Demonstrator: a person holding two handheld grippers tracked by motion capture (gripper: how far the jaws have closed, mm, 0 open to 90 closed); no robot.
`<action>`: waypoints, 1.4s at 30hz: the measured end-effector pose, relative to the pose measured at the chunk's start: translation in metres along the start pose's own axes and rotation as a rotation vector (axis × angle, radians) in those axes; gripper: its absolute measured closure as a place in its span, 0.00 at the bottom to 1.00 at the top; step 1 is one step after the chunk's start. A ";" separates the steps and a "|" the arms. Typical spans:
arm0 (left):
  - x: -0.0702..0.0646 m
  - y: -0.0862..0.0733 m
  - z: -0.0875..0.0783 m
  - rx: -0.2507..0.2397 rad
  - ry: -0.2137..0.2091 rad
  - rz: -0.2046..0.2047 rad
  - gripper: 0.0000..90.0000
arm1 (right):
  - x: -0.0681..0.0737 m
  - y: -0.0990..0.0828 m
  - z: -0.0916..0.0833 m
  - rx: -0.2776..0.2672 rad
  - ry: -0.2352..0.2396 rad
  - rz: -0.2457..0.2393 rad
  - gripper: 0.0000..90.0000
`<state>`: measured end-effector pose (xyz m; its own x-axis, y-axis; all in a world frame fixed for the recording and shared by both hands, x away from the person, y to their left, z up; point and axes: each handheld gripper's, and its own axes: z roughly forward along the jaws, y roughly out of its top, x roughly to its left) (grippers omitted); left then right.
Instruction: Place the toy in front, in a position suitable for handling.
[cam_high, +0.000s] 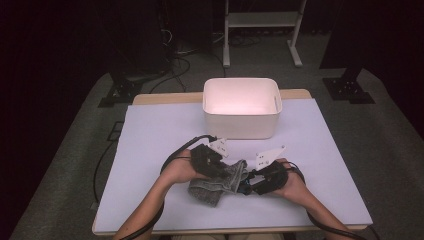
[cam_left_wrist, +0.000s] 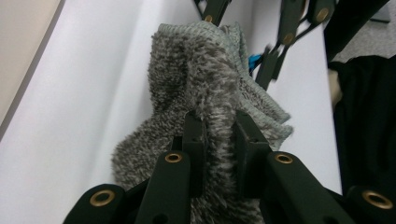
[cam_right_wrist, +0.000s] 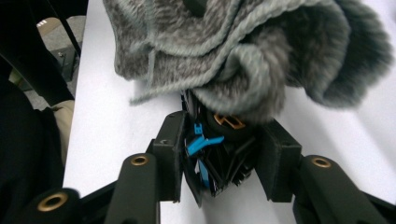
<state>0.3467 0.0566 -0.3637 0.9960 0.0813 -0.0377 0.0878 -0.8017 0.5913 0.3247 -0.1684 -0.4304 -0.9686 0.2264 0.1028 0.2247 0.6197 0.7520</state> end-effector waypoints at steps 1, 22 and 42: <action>-0.001 0.003 0.001 0.000 -0.004 0.007 0.86 | 0.001 0.001 0.000 0.001 -0.011 -0.013 0.63; 0.004 -0.004 0.001 0.017 -0.013 0.010 0.86 | 0.002 0.000 0.001 -0.008 -0.021 -0.005 0.63; 0.013 -0.029 -0.018 -0.001 -0.012 -0.048 0.86 | 0.001 0.002 0.001 0.012 -0.007 -0.015 0.63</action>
<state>0.3567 0.0917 -0.3667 0.9907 0.1130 -0.0757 0.1359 -0.7965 0.5892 0.3248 -0.1662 -0.4294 -0.9711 0.2223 0.0869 0.2114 0.6318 0.7458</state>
